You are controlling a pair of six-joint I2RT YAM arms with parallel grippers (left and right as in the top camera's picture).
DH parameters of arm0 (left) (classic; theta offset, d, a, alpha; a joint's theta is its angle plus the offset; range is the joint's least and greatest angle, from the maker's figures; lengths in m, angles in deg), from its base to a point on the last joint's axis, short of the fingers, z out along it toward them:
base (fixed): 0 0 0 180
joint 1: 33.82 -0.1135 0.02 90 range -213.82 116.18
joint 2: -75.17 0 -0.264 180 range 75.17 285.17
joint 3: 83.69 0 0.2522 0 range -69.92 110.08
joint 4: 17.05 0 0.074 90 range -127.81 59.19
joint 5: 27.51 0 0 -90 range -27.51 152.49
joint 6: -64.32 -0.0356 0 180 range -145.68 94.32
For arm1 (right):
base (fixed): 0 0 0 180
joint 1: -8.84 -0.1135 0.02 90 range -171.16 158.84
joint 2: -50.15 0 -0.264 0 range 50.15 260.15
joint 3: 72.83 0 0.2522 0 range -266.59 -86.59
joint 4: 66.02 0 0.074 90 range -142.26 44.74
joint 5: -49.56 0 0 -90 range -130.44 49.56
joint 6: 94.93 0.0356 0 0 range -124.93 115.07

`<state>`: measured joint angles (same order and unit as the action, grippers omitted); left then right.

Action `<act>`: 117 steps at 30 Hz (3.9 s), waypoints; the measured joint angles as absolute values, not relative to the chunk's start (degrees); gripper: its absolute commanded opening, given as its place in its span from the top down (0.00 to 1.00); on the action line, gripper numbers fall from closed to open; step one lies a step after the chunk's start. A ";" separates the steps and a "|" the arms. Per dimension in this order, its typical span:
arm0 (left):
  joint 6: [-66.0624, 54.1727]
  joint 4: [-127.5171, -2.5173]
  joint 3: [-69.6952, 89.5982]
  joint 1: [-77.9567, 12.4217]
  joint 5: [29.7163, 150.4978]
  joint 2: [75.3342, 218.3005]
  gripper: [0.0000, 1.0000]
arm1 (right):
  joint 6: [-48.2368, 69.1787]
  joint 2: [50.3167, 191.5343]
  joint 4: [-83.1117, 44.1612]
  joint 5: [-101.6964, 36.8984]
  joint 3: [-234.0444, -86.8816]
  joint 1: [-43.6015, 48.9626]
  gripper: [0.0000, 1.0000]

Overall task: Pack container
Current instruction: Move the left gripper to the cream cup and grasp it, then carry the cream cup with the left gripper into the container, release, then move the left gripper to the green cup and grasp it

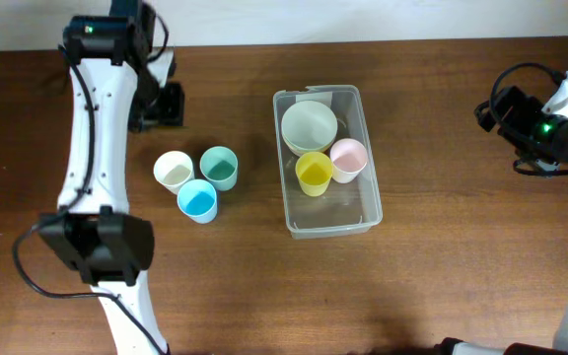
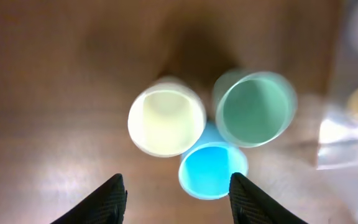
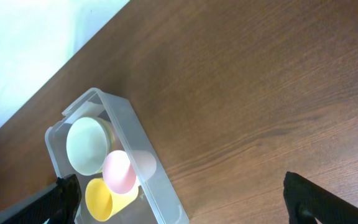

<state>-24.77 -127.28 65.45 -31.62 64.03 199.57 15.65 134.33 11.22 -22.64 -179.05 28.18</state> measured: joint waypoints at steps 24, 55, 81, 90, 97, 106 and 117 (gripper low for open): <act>-26.00 -104.63 33.58 -40.06 67.66 200.01 0.85 | 15.65 134.33 11.22 -22.64 -179.05 28.18 0.01; -29.36 -108.17 55.30 -9.37 75.66 184.73 0.99 | 15.65 134.33 11.22 -22.64 -179.05 28.18 0.01; -33.58 -100.74 54.74 9.10 67.75 206.43 0.86 | 15.65 134.33 11.22 -22.64 -179.05 28.18 0.01; -34.70 -100.37 54.74 9.21 65.58 208.33 0.86 | 15.65 134.33 11.22 -22.64 -179.05 28.18 0.01; -34.92 -106.40 57.71 9.21 64.77 209.54 0.80 | 15.65 134.33 11.22 -22.64 -179.05 28.18 0.01; -32.51 -126.51 84.86 7.92 61.04 209.75 0.48 | 15.63 134.33 11.24 -22.64 -179.05 28.18 0.01; -25.34 -127.23 86.71 -8.82 56.51 208.51 0.43 | 15.63 134.33 11.22 -22.64 -179.05 28.18 0.01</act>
